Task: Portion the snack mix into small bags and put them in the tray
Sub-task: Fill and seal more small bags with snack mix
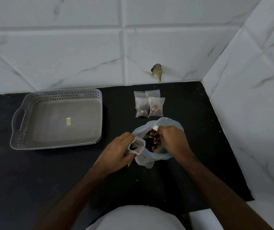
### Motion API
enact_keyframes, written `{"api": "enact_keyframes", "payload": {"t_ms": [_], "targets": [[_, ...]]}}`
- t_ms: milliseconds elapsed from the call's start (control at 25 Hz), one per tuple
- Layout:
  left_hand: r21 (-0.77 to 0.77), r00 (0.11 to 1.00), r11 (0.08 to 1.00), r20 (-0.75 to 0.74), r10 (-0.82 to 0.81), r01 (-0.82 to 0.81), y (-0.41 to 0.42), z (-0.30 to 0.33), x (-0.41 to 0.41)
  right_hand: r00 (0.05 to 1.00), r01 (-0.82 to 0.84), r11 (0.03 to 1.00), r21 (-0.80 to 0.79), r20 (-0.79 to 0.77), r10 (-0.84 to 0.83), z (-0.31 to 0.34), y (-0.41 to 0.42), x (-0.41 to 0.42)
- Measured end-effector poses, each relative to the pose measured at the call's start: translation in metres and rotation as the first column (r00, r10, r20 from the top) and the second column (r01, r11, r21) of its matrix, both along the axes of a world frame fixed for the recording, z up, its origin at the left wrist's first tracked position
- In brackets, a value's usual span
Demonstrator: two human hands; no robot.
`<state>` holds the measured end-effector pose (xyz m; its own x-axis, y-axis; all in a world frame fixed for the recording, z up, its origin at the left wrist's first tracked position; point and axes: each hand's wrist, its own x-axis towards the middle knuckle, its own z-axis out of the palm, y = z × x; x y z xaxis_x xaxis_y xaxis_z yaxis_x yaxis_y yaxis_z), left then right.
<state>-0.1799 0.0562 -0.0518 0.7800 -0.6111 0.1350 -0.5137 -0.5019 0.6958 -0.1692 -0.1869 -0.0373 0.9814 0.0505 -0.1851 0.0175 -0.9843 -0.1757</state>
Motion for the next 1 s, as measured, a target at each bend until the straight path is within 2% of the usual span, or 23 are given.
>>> {"api": "enact_keyframes", "payload": {"t_ms": [160,320,400,480,560,680,760,880,1000], "targets": [[0.008,1.000,1.000,-0.008,0.004,-0.004,0.001,0.000,-0.001,0.999,-0.010,1.000,0.012,-0.030,0.011,-0.006,0.004,-0.002],[-0.001,1.000,1.000,-0.015,-0.004,0.004,0.001,-0.003,-0.001,0.984,0.162,0.939,0.303,-0.124,-0.130,-0.006,-0.002,-0.003],[0.006,1.000,1.000,-0.010,-0.003,0.003,0.001,-0.003,-0.001,0.982,0.177,0.910,0.375,-0.134,-0.135,-0.003,-0.003,-0.002],[0.009,1.000,1.000,-0.002,-0.001,0.001,0.001,-0.003,-0.001,0.985,0.157,0.931,0.329,-0.126,-0.121,-0.002,-0.002,0.001],[0.002,1.000,1.000,0.013,0.008,-0.008,0.002,-0.002,-0.002,0.978,0.154,0.972,0.174,-0.164,-0.126,0.000,-0.003,0.004],[0.016,1.000,1.000,0.025,0.001,-0.001,0.004,-0.002,-0.005,0.998,0.053,0.994,0.092,-0.048,-0.048,-0.008,-0.006,-0.002],[0.038,1.000,0.999,0.021,-0.019,0.018,0.003,-0.004,-0.008,0.999,0.021,0.998,0.056,-0.038,-0.019,-0.011,-0.003,-0.006],[0.006,1.000,1.000,0.000,-0.023,0.023,0.002,-0.003,-0.009,0.992,0.053,0.997,0.060,-0.119,-0.046,-0.018,0.006,-0.004],[-0.014,1.000,1.000,-0.010,-0.017,0.017,0.002,0.000,-0.009,0.963,0.105,0.994,-0.012,-0.250,-0.104,-0.020,0.008,0.000]]}}
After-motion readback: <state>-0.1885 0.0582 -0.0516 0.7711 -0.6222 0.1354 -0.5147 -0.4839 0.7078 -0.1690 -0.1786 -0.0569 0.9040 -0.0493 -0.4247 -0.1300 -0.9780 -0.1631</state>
